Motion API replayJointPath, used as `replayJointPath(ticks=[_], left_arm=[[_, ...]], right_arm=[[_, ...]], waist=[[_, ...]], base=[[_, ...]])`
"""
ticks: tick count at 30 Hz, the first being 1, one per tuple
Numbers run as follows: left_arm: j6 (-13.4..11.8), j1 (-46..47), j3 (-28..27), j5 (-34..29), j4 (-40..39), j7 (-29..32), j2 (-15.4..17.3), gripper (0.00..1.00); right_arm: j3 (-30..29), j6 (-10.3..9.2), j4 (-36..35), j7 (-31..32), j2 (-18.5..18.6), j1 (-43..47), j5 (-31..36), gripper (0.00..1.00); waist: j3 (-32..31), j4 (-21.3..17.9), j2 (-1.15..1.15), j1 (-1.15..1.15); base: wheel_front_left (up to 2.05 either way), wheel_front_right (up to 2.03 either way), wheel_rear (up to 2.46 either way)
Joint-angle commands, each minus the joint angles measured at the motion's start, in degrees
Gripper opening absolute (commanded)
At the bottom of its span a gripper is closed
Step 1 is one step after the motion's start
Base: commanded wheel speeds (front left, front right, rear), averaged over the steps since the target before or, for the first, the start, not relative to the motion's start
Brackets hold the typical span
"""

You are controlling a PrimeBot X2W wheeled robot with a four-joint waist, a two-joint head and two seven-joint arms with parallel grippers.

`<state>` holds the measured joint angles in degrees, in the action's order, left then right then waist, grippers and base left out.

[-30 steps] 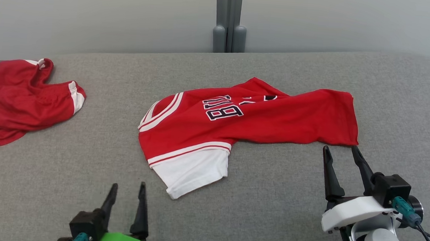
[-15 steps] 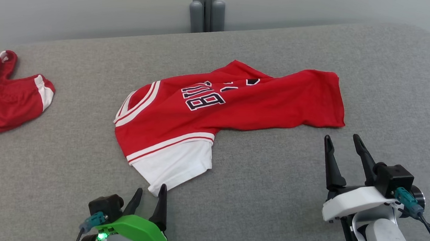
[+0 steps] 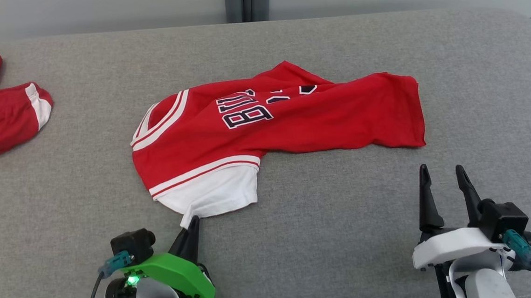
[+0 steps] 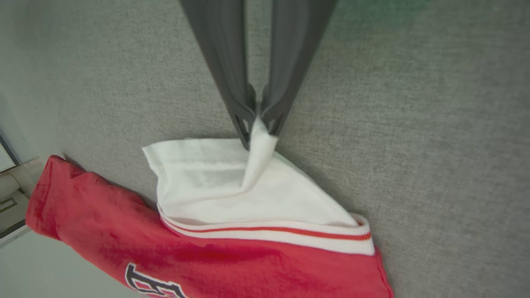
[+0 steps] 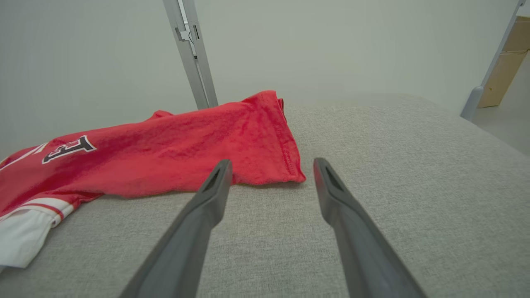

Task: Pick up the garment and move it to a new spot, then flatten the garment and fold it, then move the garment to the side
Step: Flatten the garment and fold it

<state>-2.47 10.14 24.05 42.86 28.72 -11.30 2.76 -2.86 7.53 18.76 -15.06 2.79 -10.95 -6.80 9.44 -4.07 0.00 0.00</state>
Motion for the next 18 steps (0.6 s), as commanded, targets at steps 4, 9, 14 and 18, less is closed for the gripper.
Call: replayJointPath(ticks=[4,9,14,18], left_arm=[[0.08,0.95,-0.27,0.41,-2.0,-1.3,0.31,0.0],[-0.61,-0.34,-1.34,0.57,-5.04,-1.9,1.43,0.0],[-1.25,-1.07,-1.73,0.49,-7.57,-1.91,2.03,0.0],[-1.53,-1.14,-1.15,0.02,-8.95,-1.56,2.36,0.0]], right_arm=[[-4.26,-0.08,3.77,1.03,0.17,-2.46,2.5,1.0],[-9.57,-0.08,9.84,3.52,0.16,-7.09,5.44,1.0],[-13.96,-0.08,16.5,5.33,0.16,-12.48,7.54,1.0],[-16.23,-0.08,23.11,7.56,0.59,-16.65,10.17,1.0]], waist=[[0.38,1.97,0.0,0.0],[1.32,4.34,0.0,0.0],[2.4,6.44,0.0,0.0],[3.27,7.8,0.0,0.0]], base=[[0.0,0.0,0.0],[0.0,0.0,0.0],[0.0,0.0,0.0],[0.0,0.0,0.0]])
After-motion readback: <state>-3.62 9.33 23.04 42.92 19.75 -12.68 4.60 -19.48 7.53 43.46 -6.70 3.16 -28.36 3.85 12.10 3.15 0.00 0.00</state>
